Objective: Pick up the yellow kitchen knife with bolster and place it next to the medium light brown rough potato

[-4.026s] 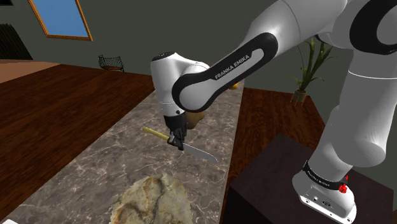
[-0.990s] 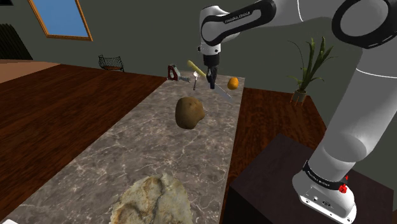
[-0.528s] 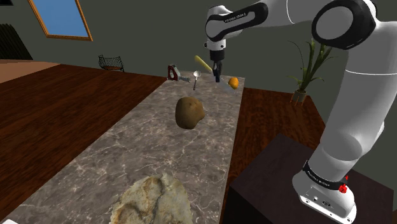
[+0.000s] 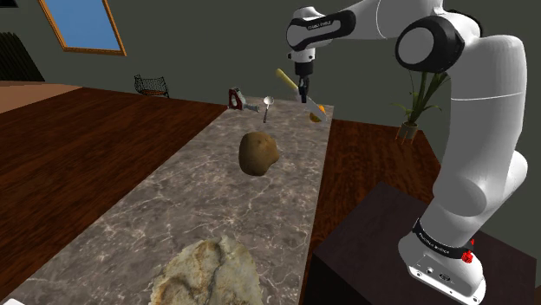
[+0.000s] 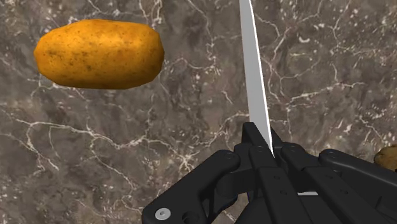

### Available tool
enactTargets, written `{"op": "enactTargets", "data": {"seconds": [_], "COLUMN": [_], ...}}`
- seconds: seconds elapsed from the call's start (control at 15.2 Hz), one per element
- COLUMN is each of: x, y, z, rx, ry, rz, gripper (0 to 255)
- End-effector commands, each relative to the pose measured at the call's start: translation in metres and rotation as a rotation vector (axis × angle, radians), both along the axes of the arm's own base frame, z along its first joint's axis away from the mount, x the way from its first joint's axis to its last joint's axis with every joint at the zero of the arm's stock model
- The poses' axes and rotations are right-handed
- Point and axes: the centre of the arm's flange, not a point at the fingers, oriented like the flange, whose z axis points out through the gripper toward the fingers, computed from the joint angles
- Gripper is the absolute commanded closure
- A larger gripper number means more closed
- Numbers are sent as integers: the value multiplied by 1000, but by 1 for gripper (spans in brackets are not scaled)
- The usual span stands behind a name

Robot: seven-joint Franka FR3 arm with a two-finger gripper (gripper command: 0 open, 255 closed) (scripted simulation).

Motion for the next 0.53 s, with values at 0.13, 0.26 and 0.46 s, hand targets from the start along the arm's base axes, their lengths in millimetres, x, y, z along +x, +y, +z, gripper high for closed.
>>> {"op": "enactTargets", "data": {"seconds": [0.13,0.26,0.46], "x": [5,5,5], "y": [-10,-10,-10], "z": [-17,-27,-43], "rx": [0,0,0], "ry": [0,0,0], "rz": [1,1,1], "gripper": [255,255,255]}}
